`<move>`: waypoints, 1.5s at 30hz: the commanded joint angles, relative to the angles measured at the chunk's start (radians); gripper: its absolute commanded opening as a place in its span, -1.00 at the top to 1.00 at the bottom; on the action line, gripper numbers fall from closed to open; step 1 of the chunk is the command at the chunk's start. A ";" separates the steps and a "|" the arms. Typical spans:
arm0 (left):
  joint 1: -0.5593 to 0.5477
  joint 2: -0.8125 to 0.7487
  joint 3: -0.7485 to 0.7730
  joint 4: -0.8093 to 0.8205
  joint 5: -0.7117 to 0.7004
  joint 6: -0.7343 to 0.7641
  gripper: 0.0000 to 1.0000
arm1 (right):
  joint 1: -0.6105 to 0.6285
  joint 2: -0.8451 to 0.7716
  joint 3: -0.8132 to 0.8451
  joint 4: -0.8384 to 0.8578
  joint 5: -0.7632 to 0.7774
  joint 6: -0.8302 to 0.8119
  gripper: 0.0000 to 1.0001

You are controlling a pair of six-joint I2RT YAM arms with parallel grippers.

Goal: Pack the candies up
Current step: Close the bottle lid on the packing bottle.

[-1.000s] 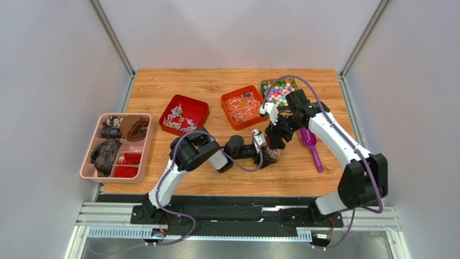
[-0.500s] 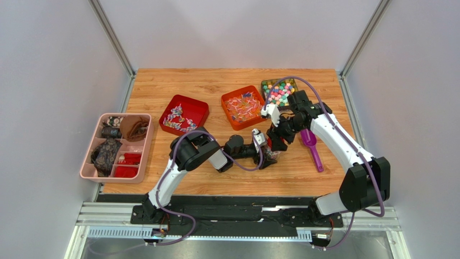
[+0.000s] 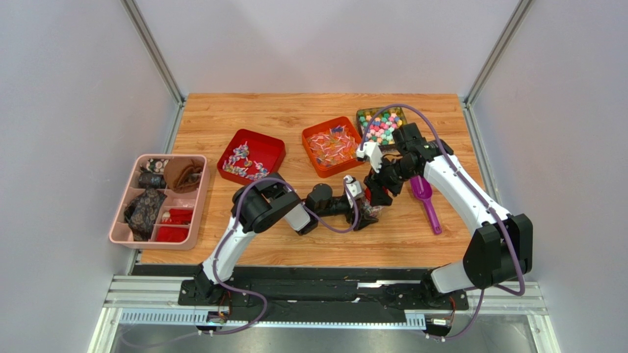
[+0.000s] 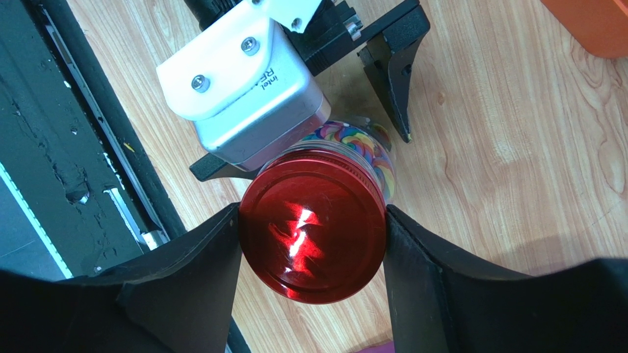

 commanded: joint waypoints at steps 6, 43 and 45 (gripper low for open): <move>-0.029 0.041 -0.027 0.138 -0.040 0.160 -0.98 | 0.004 -0.011 0.013 -0.033 -0.030 -0.008 -0.25; -0.047 0.064 -0.061 0.235 -0.004 0.131 -0.12 | 0.005 -0.029 0.022 0.000 0.010 0.051 -0.28; -0.047 0.064 -0.058 0.222 0.020 0.116 -0.13 | 0.010 -0.042 0.001 0.005 0.002 0.052 -0.28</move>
